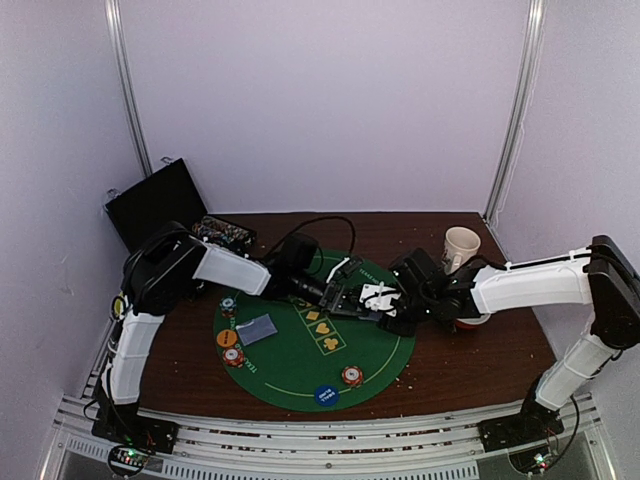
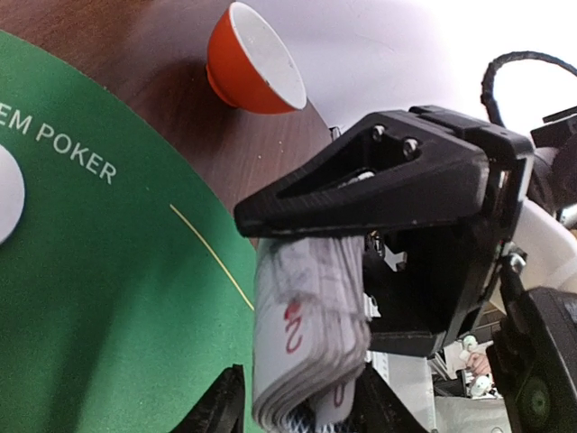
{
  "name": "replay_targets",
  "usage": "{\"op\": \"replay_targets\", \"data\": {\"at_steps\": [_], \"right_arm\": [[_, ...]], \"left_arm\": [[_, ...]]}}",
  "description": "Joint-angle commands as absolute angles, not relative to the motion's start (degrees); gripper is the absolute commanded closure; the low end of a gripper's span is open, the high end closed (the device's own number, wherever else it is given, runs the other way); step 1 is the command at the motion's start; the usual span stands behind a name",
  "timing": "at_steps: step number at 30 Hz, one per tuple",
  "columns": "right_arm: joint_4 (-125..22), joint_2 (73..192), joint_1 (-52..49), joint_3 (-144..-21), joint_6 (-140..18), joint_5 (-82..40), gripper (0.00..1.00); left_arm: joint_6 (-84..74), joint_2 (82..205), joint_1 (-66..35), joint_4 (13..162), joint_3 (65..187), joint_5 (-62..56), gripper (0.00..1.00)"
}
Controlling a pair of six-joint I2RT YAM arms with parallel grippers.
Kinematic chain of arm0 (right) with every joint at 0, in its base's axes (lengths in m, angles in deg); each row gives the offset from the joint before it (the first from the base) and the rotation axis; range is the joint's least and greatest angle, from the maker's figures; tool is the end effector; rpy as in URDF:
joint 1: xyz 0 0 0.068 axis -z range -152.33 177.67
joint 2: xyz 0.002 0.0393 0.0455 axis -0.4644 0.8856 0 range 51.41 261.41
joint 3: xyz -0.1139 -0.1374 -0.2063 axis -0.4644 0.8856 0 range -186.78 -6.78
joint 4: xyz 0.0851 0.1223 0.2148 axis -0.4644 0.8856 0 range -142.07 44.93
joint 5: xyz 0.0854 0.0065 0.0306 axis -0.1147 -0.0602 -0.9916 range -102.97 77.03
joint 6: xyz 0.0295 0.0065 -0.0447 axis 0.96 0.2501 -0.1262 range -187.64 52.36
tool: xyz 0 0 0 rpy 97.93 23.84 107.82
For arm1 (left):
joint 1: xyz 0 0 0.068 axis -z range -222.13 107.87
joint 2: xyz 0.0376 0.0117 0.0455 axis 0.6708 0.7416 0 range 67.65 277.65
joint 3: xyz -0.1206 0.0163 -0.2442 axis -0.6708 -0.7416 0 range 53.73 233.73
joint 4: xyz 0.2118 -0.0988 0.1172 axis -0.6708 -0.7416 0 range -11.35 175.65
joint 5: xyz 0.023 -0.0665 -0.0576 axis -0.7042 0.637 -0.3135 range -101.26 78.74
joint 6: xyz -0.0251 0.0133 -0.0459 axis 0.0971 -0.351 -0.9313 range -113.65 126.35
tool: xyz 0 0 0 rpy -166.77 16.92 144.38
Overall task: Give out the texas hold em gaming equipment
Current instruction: Pass from the left arm to the right
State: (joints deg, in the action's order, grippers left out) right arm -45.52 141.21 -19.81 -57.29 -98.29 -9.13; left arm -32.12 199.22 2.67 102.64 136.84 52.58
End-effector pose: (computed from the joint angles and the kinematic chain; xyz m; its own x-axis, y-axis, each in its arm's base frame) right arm 0.2200 0.2365 0.1902 -0.0581 -0.8162 -0.5749 -0.8528 0.3400 -0.3965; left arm 0.3174 -0.3603 0.1206 -0.8212 0.4290 -0.3763 0.4381 0.0514 -0.8975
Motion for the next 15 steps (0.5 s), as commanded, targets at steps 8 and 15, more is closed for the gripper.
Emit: {"op": "replay_targets", "data": {"at_steps": [8,15], "right_arm": [[-46.62,138.76,-20.02,-57.75,-97.01,-6.52,0.46],[-46.96,138.36,-20.0,-57.42,-96.82,-6.62,0.46]], "left_arm": [[-20.08,193.96,0.89,85.24,140.55,39.89,0.7],[-17.08,192.18,0.53,85.48,140.22,44.16,0.59]]}}
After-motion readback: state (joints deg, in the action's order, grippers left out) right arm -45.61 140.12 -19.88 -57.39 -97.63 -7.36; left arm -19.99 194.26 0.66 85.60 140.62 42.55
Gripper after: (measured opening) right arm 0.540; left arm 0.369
